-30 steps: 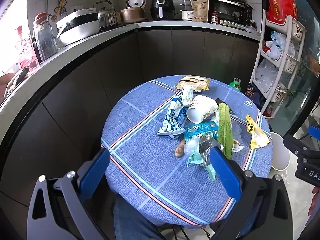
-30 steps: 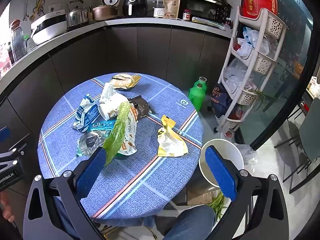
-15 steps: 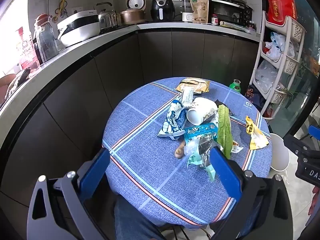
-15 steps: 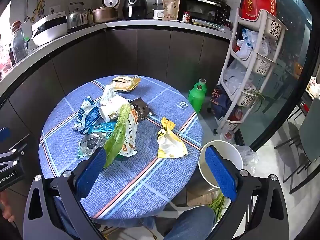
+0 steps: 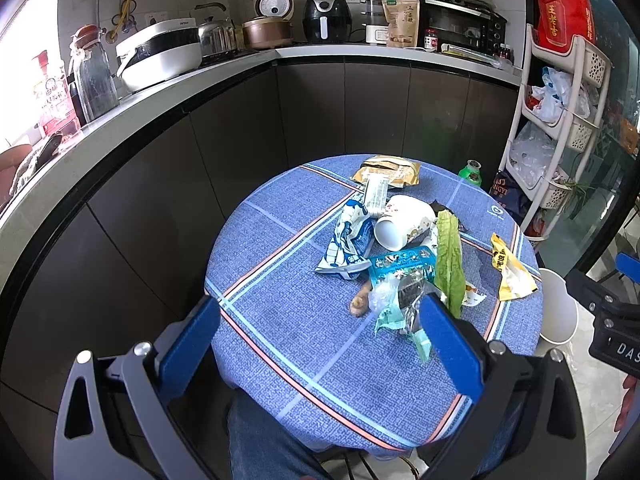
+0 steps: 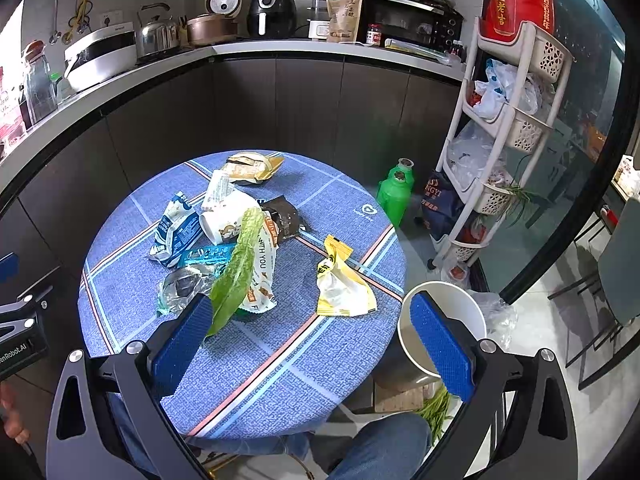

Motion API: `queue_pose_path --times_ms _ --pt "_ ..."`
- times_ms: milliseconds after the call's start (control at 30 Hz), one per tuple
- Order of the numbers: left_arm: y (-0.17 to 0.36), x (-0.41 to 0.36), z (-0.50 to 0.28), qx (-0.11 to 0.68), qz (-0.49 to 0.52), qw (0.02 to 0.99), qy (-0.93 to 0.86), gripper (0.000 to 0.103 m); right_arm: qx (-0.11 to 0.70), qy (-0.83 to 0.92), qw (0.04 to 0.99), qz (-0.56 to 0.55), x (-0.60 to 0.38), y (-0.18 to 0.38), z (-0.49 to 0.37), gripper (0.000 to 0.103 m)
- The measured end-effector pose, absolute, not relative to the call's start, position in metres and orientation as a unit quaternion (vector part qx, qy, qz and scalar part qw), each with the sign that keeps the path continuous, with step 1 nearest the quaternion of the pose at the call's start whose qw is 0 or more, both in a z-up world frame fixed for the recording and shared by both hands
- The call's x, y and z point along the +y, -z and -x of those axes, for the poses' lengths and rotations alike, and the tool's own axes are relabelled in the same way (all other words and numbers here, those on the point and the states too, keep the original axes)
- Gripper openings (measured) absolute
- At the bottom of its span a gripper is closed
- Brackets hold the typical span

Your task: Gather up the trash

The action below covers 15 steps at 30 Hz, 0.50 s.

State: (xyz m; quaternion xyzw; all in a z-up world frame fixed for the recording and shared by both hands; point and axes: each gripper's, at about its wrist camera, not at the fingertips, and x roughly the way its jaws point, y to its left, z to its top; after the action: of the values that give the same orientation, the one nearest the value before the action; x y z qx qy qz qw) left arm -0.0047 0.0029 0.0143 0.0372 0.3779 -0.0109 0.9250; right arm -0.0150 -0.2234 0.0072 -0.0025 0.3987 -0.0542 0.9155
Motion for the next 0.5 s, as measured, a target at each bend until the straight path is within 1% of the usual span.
queue_pose_path --times_ms 500 --pt "-0.0107 0.0051 0.0051 0.379 -0.035 0.925 0.011 0.100 0.399 0.055 0.915 0.002 -0.2232 -0.0069 0.0151 0.095"
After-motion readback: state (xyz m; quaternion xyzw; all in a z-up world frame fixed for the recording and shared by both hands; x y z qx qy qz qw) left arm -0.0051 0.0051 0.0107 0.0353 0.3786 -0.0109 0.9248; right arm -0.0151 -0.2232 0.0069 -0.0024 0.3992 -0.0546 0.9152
